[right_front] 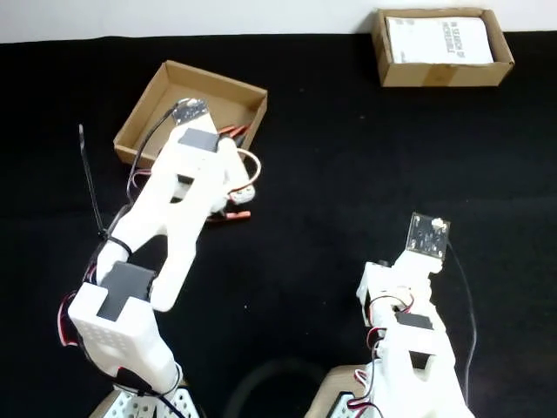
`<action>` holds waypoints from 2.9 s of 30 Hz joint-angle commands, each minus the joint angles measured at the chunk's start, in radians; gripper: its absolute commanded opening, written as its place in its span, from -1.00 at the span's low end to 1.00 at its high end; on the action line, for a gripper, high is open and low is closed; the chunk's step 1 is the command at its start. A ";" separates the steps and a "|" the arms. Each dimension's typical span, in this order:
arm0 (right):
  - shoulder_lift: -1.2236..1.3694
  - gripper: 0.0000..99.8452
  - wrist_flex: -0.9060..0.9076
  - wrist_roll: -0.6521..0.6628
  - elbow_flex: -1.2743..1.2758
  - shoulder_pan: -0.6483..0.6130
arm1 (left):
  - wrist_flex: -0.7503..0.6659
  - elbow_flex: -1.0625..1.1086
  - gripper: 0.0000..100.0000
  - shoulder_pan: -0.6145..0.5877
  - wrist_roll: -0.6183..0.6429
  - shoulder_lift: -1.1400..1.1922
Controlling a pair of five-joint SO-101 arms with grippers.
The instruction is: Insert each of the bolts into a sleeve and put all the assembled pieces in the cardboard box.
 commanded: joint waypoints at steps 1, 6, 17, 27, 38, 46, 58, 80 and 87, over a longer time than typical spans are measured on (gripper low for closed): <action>-0.010 -0.99 -0.010 0.000 -0.001 -0.012 | 0.038 -0.062 -0.60 -0.013 0.199 -0.015; -0.010 -0.99 -0.010 0.000 -0.001 -0.012 | 0.014 -0.025 -0.60 -0.053 0.330 0.022; -0.008 -0.99 -0.010 0.000 -0.005 -0.007 | -0.025 -0.036 -0.60 -0.160 0.370 0.228; -0.008 -0.99 -0.010 0.000 -0.007 -0.005 | -0.032 -0.097 -0.84 -0.193 0.365 0.329; -0.008 -0.99 -0.010 0.000 -0.005 -0.005 | -0.031 -0.125 -0.98 -0.168 0.293 0.332; -0.019 -0.99 -0.007 -0.003 -0.005 -0.045 | 0.249 -0.446 -0.98 -0.041 0.097 0.332; -0.180 -0.99 0.196 -0.008 -0.165 -0.300 | 0.459 -0.782 -0.98 0.039 -0.416 0.125; -1.043 -0.99 0.556 0.133 0.012 -0.513 | -0.287 0.387 -0.98 0.321 -0.523 -0.834; -1.038 -0.99 0.332 0.133 0.082 -0.512 | -0.675 0.659 -0.98 0.386 -0.440 -0.995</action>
